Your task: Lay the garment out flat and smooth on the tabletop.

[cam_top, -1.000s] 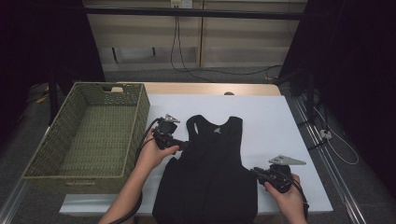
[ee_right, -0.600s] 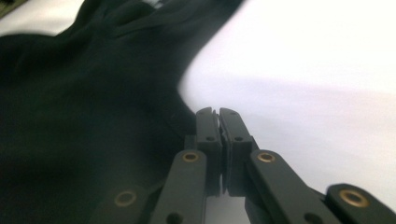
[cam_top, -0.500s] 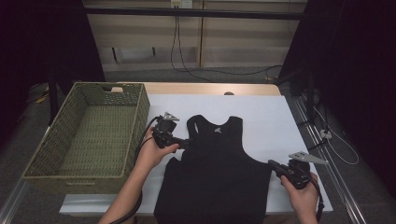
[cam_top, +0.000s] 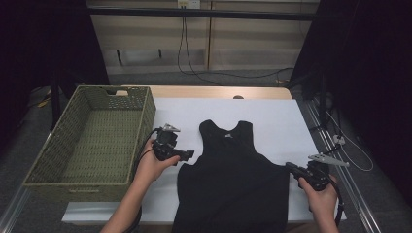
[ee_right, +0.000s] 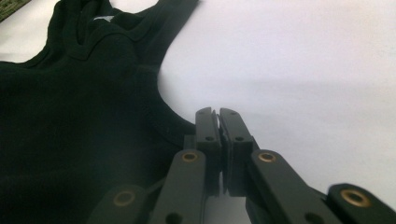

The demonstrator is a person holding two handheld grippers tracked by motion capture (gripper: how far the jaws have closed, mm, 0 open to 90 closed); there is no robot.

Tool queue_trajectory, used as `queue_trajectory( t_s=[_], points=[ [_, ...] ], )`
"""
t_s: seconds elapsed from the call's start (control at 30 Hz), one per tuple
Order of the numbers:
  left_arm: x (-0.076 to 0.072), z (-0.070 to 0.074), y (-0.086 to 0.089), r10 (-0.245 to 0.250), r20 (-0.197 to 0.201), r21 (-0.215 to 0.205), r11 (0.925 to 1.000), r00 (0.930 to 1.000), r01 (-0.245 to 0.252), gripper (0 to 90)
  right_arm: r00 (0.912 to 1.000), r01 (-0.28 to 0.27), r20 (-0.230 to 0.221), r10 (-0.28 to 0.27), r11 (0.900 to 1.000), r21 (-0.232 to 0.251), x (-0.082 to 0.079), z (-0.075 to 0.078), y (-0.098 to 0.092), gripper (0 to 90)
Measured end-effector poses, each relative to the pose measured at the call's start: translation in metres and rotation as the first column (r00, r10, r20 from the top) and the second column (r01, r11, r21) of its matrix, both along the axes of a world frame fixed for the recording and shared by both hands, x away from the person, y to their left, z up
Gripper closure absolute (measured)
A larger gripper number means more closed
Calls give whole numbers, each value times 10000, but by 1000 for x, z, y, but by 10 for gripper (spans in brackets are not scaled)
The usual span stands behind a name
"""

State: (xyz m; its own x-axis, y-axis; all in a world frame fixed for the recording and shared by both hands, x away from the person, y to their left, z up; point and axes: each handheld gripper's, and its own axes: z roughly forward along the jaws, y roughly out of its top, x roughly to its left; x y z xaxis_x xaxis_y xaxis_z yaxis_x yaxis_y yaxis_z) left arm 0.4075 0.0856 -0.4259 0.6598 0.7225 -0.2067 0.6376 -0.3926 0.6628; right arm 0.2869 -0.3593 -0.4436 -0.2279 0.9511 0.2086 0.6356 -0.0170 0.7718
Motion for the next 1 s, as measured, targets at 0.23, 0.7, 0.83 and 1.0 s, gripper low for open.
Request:
queue_trajectory(
  t_s=[0.23, 0.7, 0.83, 1.0],
  points=[
    [-20, -7, -3, -492, -233, -29, 9988, 9985, 492, 362, 9995, -151, 270, 160, 9994, -323, 0, 5, 6, 873],
    [-26, -16, -11, -519, -917, 337, 9979, 9944, 552, 691, 9994, -198, 256, 214, 9978, -628, -16, 3, 8, 835],
    [-27, -17, -14, -617, -1313, 44, 9980, 9894, 628, 831, 9995, -180, 255, 198, 9975, -678, -20, 2, 8, 842],
    [-24, -12, -16, -296, -923, -125, 9995, 9953, 286, 859, 9992, 65, 402, -41, 9983, -586, -23, 4, 4, 882]
  ],
)
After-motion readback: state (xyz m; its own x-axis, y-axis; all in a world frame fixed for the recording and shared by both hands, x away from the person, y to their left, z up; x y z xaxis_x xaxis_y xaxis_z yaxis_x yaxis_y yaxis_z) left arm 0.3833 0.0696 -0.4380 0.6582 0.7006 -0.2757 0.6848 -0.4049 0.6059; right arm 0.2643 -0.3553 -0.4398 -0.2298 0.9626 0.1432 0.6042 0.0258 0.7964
